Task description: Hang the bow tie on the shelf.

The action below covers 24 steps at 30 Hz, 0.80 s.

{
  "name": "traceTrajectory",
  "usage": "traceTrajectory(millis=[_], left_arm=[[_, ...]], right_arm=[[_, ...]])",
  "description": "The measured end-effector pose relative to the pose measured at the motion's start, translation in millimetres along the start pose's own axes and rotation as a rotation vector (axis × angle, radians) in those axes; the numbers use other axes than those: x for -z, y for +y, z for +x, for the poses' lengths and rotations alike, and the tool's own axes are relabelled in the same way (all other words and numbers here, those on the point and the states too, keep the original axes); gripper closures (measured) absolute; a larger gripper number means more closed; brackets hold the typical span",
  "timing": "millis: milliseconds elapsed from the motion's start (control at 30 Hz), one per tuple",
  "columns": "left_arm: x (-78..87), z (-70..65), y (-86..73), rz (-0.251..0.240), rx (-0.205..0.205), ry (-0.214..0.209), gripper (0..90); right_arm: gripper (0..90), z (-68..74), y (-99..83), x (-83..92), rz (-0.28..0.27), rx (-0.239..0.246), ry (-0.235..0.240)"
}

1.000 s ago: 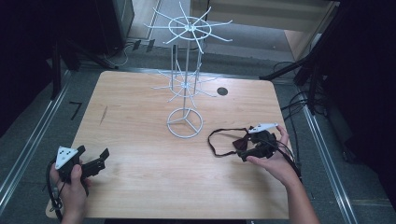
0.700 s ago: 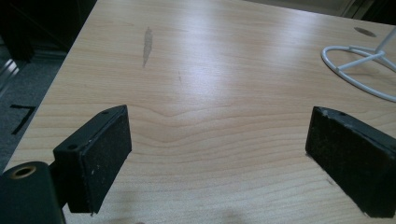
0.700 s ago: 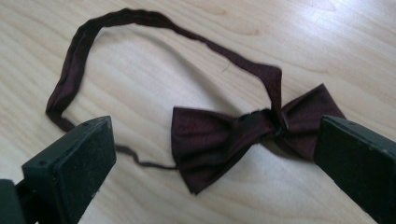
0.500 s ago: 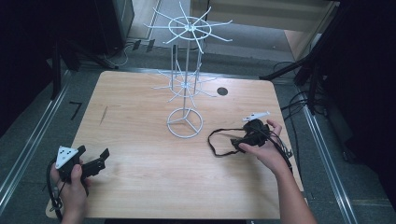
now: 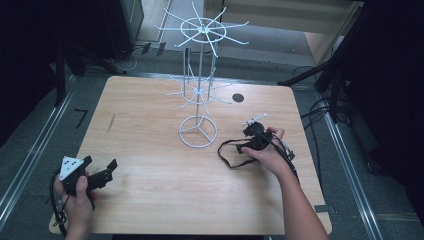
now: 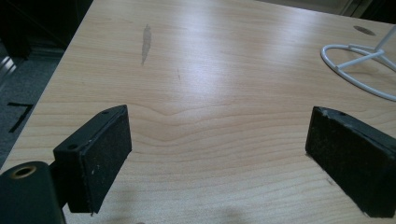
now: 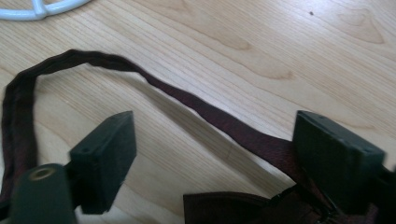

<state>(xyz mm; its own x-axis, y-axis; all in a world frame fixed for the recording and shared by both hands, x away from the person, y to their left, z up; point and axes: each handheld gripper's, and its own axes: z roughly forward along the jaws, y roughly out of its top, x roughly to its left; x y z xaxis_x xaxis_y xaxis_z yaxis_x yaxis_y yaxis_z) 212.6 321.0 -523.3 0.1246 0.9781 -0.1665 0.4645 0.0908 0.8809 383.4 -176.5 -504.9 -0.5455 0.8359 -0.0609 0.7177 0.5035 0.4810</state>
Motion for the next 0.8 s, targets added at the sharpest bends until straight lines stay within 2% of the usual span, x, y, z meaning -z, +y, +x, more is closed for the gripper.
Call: traceTrajectory(millis=[100,200,300,367,567,700,800], left_arm=[[-0.1,0.3,0.1,0.002,0.002,0.000,7.6],[-0.1,0.4,0.2,0.004,0.002,0.000,7.7],[-0.2,0.3,0.2,0.004,0.003,0.001,7.7],[-0.2,0.4,0.2,0.005,0.003,0.001,7.7],[-0.2,0.1,0.1,0.002,0.001,0.001,7.7],[-0.1,0.1,0.0,0.001,0.002,0.002,7.7],[0.0,0.4,0.1,0.002,0.005,0.002,7.7]], right_arm=[[34.9,3.9,0.5,-2.7,0.011,0.017,-0.004],[42.9,7.3,0.7,-4.1,0.010,0.038,-0.013],[47.7,9.7,1.4,-4.2,0.008,0.050,-0.012],[50.8,11.1,1.8,-4.7,0.011,0.067,-0.028],[68.1,11.8,-2.3,-6.8,0.008,0.066,-0.008],[83.7,10.7,-8.4,-6.4,-0.025,0.022,0.007],[89.5,9.2,-12.8,-5.3,-0.036,0.004,0.007]])
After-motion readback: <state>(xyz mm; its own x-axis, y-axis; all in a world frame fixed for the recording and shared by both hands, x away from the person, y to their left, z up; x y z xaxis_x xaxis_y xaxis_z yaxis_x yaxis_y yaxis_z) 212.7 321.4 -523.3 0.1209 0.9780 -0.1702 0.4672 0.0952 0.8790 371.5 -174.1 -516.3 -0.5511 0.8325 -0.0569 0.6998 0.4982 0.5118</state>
